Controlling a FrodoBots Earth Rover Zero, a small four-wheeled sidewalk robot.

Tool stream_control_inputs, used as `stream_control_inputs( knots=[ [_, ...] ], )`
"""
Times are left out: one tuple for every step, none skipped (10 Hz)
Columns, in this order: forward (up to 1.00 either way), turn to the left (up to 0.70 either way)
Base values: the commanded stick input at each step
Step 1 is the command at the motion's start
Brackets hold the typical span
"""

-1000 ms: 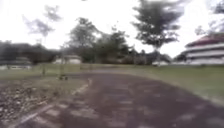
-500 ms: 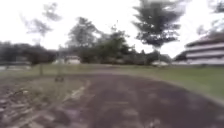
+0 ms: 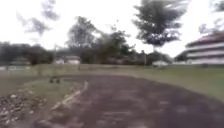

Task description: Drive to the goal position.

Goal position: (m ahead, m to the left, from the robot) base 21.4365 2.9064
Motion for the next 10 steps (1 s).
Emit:
stream_control_inputs(
  knots=[
    [0.70, 0.00],
    [0.70, 0.00],
    [0.70, 0.00],
    [0.70, 0.00],
    [0.70, 0.00],
    [0.70, 0.00],
    [0.70, 0.00],
    [0.70, 0.00],
    [0.70, 0.00],
    [0.70, 0.00]
  ],
)
